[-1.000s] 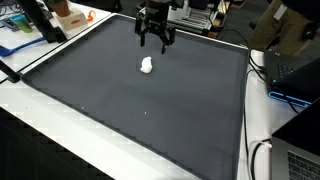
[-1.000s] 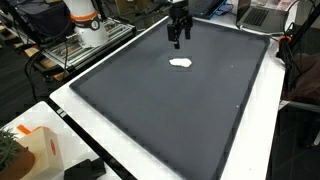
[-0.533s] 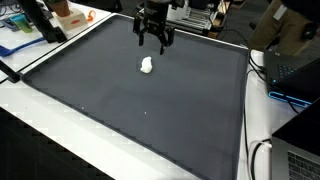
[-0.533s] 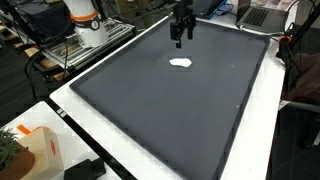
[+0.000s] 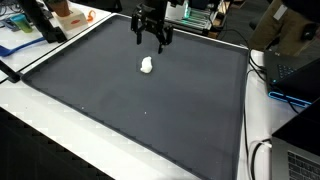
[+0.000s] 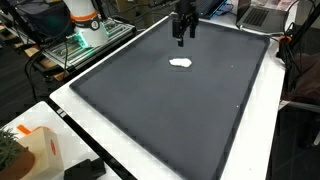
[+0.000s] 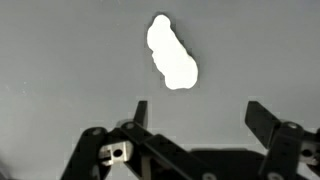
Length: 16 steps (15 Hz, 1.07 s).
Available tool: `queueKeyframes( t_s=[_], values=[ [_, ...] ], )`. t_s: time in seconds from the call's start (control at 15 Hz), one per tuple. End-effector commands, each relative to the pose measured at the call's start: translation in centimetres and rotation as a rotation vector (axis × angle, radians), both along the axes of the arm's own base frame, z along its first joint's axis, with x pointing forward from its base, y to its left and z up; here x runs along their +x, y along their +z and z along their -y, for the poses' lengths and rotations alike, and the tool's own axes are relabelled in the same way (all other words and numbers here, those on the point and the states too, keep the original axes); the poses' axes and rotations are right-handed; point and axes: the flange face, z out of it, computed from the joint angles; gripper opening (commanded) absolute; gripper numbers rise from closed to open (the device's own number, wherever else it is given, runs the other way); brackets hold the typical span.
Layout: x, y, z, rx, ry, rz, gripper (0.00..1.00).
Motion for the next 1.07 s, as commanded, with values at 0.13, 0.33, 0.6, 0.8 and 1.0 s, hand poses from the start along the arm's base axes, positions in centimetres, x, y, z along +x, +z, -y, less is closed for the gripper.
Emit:
queueKeyframes(
  t_s=[0.13,0.33,0.6,0.8,1.0],
  values=[
    [3.3,1.8,-0.2,-0.013,-0.005,-0.116,1.0],
    [5.0,1.7,-0.1,-0.021,-0.003,-0.175,1.0],
    [6.6,1.0,0.0,-0.03,-0.006,-0.252,1.0],
    [7.7,0.9,0.2,-0.006,-0.036,-0.284,1.0],
    [7.4,1.0,0.0,-0.02,-0.036,-0.257,1.0]
  ],
)
